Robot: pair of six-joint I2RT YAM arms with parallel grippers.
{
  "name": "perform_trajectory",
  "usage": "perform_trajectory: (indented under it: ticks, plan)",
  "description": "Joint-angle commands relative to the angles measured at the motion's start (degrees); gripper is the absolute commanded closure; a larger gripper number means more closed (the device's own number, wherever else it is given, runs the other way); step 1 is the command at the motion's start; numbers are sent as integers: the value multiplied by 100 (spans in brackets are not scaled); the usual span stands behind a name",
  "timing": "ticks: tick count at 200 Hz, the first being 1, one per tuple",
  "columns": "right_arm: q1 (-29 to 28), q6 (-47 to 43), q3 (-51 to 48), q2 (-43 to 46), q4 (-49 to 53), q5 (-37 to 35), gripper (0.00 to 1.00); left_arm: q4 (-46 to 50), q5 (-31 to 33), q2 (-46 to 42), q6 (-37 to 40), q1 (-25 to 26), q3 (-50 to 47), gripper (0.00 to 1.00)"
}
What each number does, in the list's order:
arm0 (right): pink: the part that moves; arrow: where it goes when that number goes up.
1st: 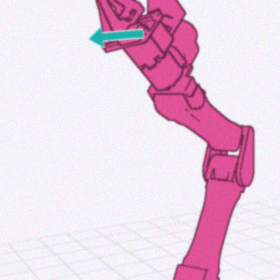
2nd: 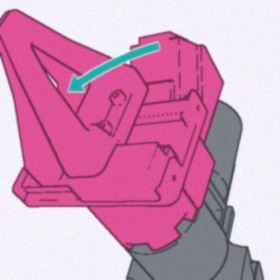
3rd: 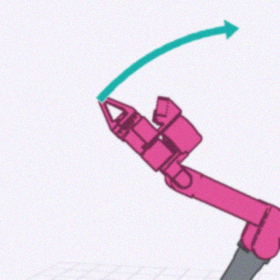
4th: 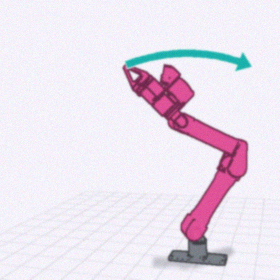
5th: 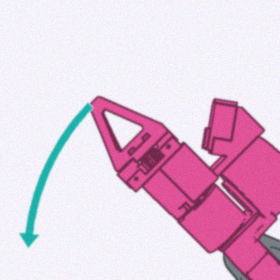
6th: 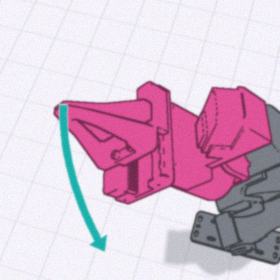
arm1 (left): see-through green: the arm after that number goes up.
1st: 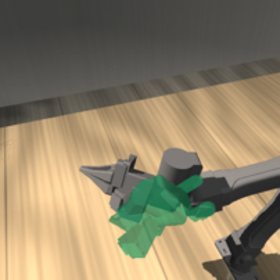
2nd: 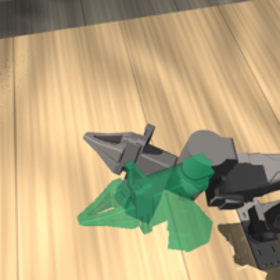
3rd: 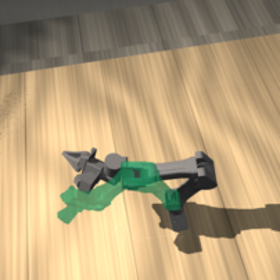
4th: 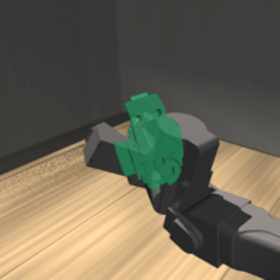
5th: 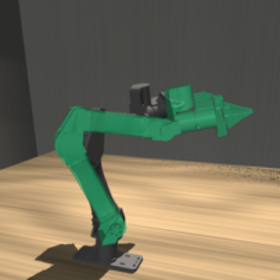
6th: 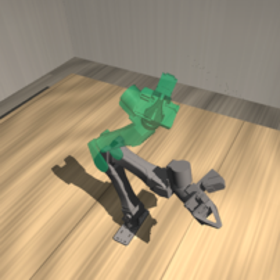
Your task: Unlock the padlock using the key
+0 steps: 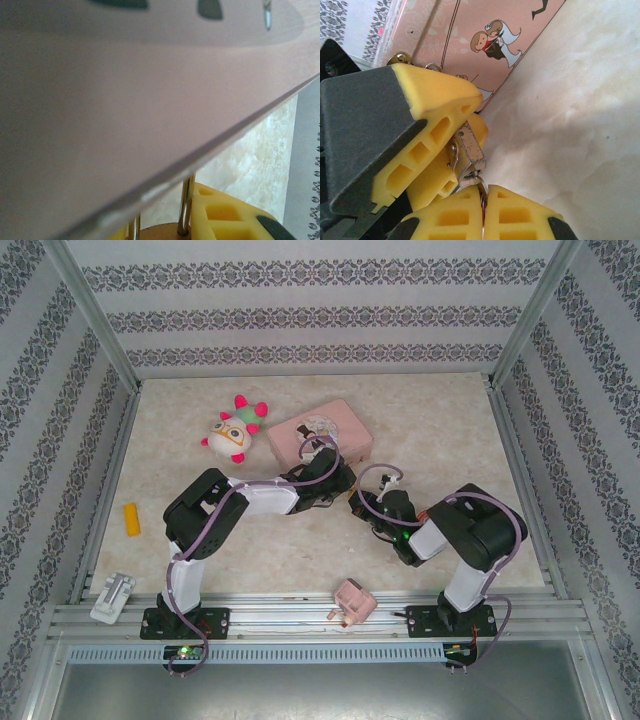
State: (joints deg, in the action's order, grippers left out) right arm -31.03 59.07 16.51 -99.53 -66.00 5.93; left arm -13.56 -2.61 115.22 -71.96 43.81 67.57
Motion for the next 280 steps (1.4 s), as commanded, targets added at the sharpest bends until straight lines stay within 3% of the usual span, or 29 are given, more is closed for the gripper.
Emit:
perform_trajectory:
  ticks: [1, 69, 108, 152, 221, 280]
  plan:
    - [-55, -257, 203, 205, 8, -207, 100, -406, -468, -138, -168, 145, 98, 89]
    - [-8, -290, 462, 216, -142, -174, 100, -453, -631, -122, -214, 206, 99, 90]
    - [305, -12, 587, 161, -508, 216, 100, -541, -670, -157, -270, 224, 16, 90]
    - [375, -279, 658, 346, -470, 477, 100, -551, -765, -208, -271, 259, -6, 90]
    - [483, -38, -41, 1011, 702, -156, 100, -437, -720, -489, -337, 312, -228, 91]
    - [195, -311, -154, 1440, 1581, -454, 100, -498, -758, -422, -621, 435, -274, 93]
